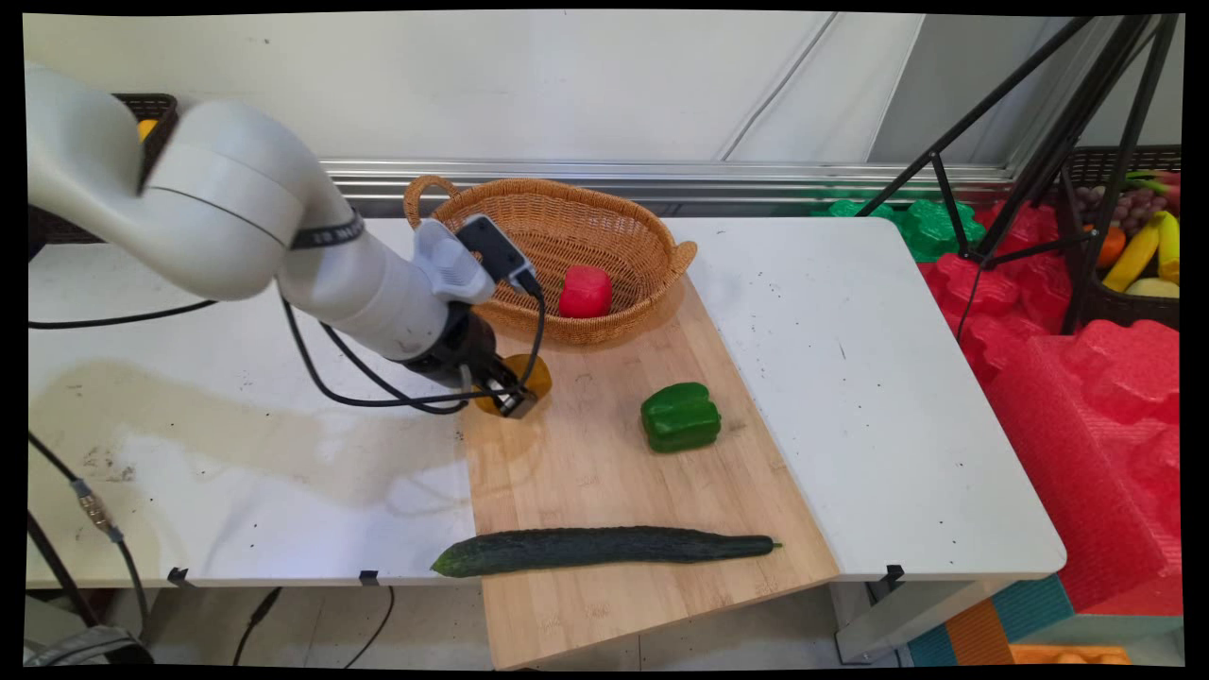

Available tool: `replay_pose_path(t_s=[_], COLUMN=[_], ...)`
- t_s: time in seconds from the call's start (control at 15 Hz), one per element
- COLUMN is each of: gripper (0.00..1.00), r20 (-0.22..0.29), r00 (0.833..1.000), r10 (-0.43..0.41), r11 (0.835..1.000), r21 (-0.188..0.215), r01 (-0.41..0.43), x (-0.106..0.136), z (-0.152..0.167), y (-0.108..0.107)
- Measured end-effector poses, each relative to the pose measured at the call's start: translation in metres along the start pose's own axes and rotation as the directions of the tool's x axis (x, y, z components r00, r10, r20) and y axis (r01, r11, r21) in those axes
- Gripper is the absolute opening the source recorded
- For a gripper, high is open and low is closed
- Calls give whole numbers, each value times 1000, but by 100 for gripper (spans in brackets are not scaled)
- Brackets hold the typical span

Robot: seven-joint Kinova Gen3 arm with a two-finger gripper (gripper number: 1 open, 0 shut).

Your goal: Place the picked object on the cutting board

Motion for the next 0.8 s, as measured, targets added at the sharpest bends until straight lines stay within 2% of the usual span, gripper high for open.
replay_pose_path(t_s=[0.53, 0.6, 0.8], gripper=[0, 100, 100], r20=[7, 2, -16], r00=[999, 999, 998], r10=[46, 48, 55], r11=[998, 998, 998], r21=[-31, -34, -41], r01=[-45, -48, -56], x=[6, 7, 9], z=[36, 37, 33], y=[-1, 0, 0])
